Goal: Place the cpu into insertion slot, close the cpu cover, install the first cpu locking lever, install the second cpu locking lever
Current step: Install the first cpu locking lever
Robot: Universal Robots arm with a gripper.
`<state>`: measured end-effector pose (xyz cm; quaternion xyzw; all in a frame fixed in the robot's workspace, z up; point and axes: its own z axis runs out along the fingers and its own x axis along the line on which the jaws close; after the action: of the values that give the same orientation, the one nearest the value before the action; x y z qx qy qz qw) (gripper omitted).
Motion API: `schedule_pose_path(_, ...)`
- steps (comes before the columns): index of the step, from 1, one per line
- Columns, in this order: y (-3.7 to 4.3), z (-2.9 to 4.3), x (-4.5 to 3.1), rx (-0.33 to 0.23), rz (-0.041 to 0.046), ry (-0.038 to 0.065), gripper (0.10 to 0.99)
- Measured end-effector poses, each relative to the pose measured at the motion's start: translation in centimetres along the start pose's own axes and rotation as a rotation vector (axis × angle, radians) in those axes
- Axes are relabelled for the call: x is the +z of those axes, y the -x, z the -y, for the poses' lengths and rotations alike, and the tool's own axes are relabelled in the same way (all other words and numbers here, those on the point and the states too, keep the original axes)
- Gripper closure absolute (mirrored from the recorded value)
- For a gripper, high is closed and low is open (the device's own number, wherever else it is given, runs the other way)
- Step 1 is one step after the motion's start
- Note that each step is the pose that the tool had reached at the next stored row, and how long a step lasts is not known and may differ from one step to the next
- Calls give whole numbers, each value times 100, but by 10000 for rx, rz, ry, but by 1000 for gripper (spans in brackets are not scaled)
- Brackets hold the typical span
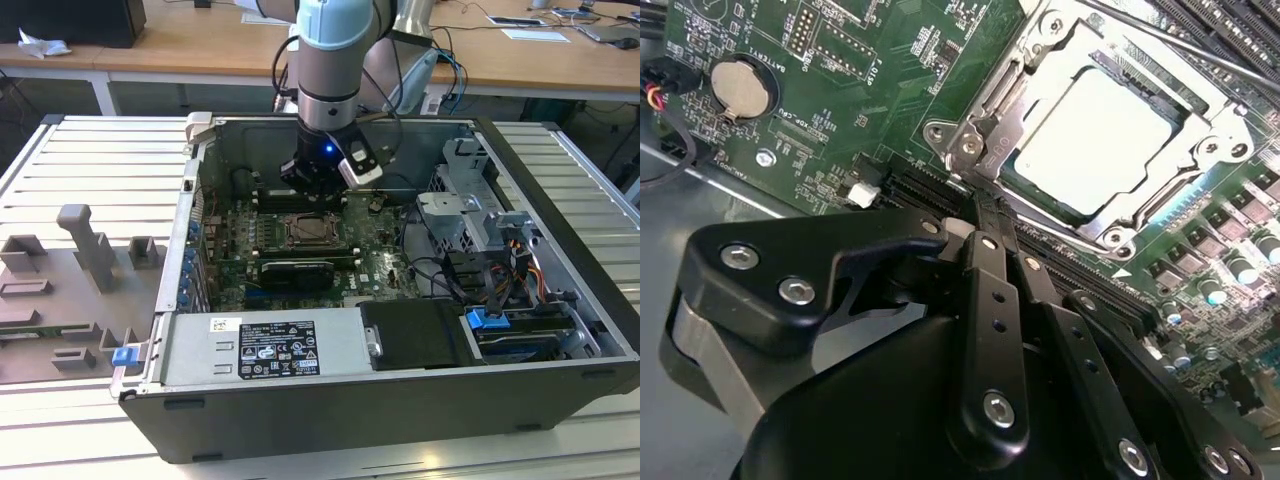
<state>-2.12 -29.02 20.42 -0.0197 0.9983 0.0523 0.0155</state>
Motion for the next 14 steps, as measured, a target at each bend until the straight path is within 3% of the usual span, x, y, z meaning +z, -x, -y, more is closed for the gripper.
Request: schedule_pose_path(14,6,-1,-9,-1,2,-15,980)
